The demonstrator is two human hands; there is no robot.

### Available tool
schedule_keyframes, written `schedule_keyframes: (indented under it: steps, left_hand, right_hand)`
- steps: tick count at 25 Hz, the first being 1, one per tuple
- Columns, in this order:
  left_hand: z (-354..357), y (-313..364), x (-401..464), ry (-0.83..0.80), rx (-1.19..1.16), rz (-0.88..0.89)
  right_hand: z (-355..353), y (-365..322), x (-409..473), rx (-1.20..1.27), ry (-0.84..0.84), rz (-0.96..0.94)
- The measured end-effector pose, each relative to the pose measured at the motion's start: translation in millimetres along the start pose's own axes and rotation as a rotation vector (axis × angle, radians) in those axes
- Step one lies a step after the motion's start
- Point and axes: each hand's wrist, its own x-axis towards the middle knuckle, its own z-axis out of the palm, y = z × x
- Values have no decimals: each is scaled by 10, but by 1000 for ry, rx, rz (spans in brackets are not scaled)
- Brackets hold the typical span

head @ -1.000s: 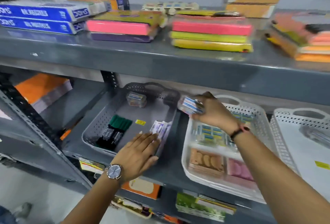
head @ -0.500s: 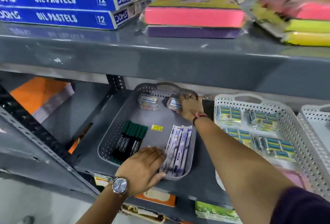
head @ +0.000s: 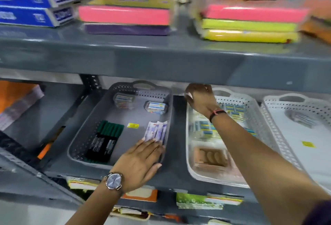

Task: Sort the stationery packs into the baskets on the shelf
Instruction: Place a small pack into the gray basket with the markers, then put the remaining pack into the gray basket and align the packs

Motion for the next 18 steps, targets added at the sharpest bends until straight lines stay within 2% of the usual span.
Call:
schedule_keyframes:
  steps: [2, 6, 9, 14, 18]
  left_hand:
    - [28, 342, 274, 35, -34, 43]
    - [248, 1072, 819, 42, -39, 193]
    - [398, 1202, 826, -10, -93, 130]
    - [395, 1321, 829, 30, -95, -7]
    - [469, 1364, 775, 5, -102, -54]
  right_hand:
    - [-173, 559, -303, -73, 84, 74]
    - [-520, 1934, -1112, -99, -66, 480]
    - [-515, 2594, -1555, -134, -237, 685]
    - [-359, 3337, -1840, -63, -425, 748]
    - [93, 3945, -1808, -47, -453, 712]
